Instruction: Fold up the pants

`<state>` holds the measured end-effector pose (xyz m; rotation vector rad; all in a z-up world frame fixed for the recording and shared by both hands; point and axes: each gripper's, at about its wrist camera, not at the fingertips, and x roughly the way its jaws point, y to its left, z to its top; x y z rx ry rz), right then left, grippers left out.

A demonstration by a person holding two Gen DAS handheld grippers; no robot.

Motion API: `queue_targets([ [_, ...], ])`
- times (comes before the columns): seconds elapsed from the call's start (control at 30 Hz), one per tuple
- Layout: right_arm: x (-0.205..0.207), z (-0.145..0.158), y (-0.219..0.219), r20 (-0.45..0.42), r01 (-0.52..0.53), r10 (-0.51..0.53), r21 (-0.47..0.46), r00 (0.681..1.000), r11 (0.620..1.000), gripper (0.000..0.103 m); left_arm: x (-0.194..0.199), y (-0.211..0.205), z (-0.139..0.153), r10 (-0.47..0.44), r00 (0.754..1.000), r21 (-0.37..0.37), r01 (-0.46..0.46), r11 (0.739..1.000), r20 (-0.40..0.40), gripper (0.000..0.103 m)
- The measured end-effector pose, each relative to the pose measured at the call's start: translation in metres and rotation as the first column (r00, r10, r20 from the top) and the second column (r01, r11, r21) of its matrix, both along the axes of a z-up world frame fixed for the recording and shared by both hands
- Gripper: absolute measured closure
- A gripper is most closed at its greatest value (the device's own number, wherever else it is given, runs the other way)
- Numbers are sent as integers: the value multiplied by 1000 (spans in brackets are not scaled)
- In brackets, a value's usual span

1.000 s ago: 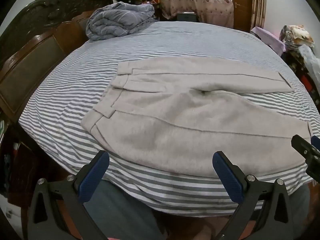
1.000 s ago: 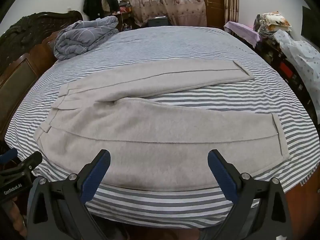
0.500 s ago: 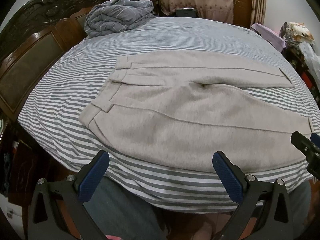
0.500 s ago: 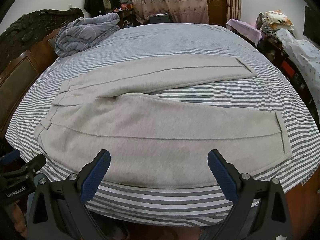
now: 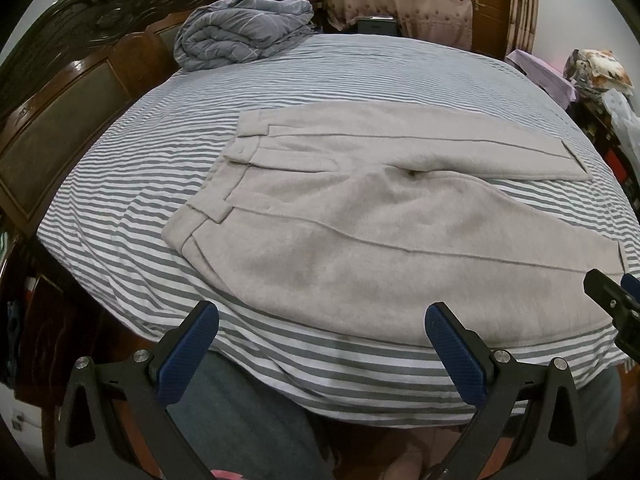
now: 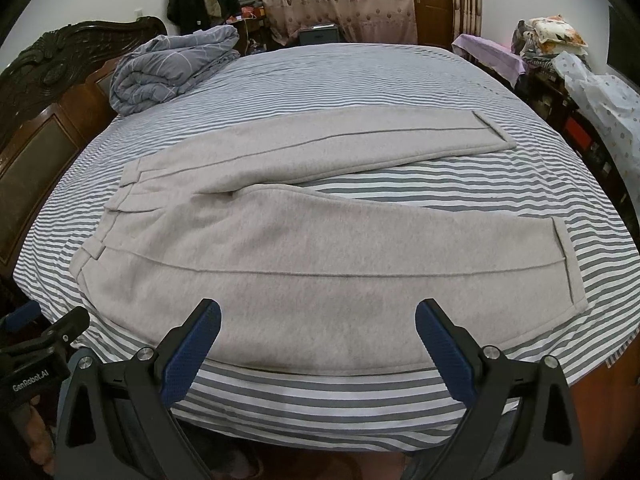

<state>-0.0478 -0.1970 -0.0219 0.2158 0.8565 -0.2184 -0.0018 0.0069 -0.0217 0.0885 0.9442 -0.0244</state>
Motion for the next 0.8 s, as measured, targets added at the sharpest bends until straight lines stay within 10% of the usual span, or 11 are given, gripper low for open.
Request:
queue_targets([
  [0.8,0,1,-2,-4,0,0,22,1000,1000,6,-1,0,2,-4,1000,-3,4,1000,-2,1],
])
